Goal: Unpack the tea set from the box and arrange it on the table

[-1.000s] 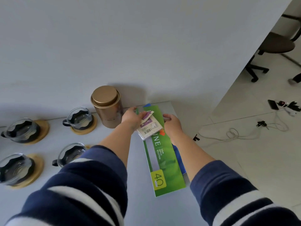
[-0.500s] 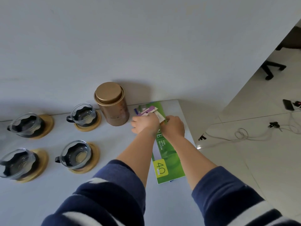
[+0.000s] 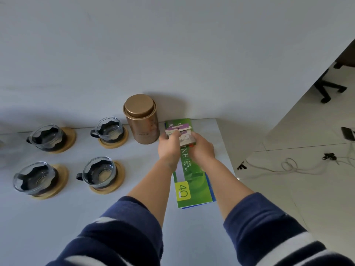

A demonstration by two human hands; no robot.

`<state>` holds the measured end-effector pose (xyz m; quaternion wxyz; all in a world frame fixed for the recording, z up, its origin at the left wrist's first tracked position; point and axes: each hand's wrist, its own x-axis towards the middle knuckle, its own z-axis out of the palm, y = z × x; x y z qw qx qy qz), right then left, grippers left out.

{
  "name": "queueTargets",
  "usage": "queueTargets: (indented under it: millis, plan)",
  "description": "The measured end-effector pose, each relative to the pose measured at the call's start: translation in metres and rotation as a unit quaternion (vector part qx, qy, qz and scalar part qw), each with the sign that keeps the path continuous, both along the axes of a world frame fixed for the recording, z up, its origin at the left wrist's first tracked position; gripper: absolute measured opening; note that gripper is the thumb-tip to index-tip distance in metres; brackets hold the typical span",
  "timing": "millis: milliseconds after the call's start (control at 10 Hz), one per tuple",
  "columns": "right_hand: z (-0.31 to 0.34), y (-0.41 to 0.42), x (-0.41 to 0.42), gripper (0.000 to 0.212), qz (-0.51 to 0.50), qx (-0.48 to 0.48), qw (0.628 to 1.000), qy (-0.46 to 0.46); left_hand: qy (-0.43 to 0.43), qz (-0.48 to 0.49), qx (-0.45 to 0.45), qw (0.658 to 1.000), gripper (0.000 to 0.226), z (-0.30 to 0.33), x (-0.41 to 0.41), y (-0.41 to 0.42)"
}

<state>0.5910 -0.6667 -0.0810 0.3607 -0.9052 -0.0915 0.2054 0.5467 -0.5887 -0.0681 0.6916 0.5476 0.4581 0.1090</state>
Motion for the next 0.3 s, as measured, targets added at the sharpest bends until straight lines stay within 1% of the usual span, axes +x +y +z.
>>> queueTargets:
  millis: [100,200,300]
  plan:
    - [0.003,0.002,-0.004,0.037,-0.01,0.036,0.999,-0.006,-0.051,-0.018,-0.02,0.998,0.018,0.005,-0.013,0.003]
    - [0.005,-0.007,-0.014,0.046,-0.02,0.079,0.997,0.009,-0.061,-0.082,0.005,0.995,0.028,0.01,-0.024,0.011]
    - [0.009,-0.02,-0.029,0.067,-0.014,0.091,0.995,0.025,0.007,-0.132,0.091,0.987,0.042,0.01,-0.041,0.012]
